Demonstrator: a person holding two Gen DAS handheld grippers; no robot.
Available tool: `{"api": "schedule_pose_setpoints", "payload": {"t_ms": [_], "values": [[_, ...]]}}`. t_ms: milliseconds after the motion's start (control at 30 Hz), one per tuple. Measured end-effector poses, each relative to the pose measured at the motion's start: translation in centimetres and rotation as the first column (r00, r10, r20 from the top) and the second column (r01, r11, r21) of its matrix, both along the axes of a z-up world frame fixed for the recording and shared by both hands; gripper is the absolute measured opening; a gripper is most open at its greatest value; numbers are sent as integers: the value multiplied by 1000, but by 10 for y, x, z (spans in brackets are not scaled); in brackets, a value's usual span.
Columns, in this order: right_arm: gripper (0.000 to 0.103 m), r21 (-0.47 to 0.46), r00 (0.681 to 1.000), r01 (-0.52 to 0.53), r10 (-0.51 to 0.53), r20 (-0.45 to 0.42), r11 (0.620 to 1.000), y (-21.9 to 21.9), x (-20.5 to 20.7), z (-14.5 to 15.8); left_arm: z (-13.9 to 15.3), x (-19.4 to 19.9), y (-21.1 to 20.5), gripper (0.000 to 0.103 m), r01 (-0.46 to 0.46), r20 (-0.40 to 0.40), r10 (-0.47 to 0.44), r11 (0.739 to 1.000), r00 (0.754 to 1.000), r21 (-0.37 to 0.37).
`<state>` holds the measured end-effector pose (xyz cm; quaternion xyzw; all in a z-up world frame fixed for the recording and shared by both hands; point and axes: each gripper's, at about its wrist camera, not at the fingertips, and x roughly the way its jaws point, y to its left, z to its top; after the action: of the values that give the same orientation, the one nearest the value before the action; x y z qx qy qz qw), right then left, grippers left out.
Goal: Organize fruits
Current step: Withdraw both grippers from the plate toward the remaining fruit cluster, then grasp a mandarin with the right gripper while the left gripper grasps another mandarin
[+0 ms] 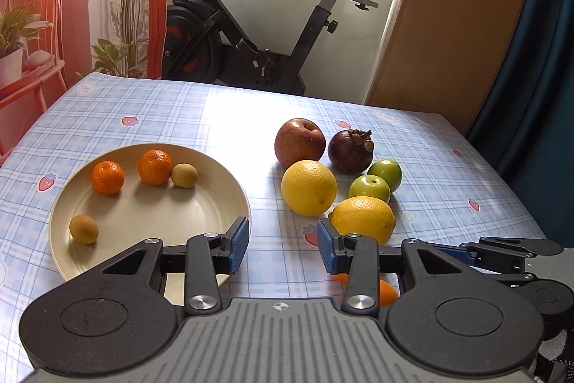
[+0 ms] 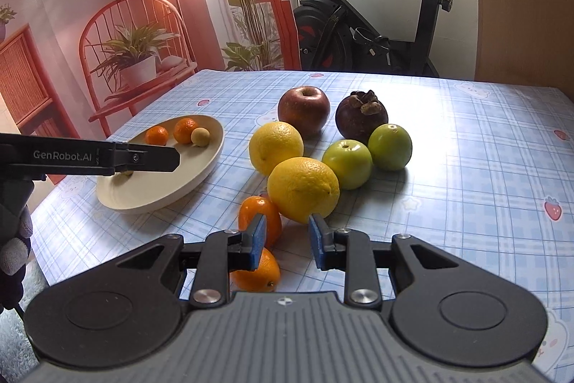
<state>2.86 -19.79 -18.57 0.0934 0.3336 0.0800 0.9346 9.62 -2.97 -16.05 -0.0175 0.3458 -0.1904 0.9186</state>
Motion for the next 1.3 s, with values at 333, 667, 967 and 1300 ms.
{"api": "schedule_pose_setpoints", "payload": {"t_ms": [333, 667, 967, 1300], "values": [[40, 22, 998, -43, 44, -39, 999, 14, -1, -16, -1, -5, 0, 44, -6, -3, 6, 1000, 1000, -2], [43, 51, 996, -56, 59, -62, 997, 16, 1, -30, -4, -1, -1, 44, -37, -19, 37, 999, 999, 2], [41, 80, 999, -13, 16, -36, 997, 0, -5, -27, -9, 0, -12, 44, 11, -32, -11, 1000, 999, 2], [41, 48, 994, 105, -105, -1, 993, -34, -11, -17, -26, 7, -35, 44, 97, -80, -100, 995, 992, -37]]}}
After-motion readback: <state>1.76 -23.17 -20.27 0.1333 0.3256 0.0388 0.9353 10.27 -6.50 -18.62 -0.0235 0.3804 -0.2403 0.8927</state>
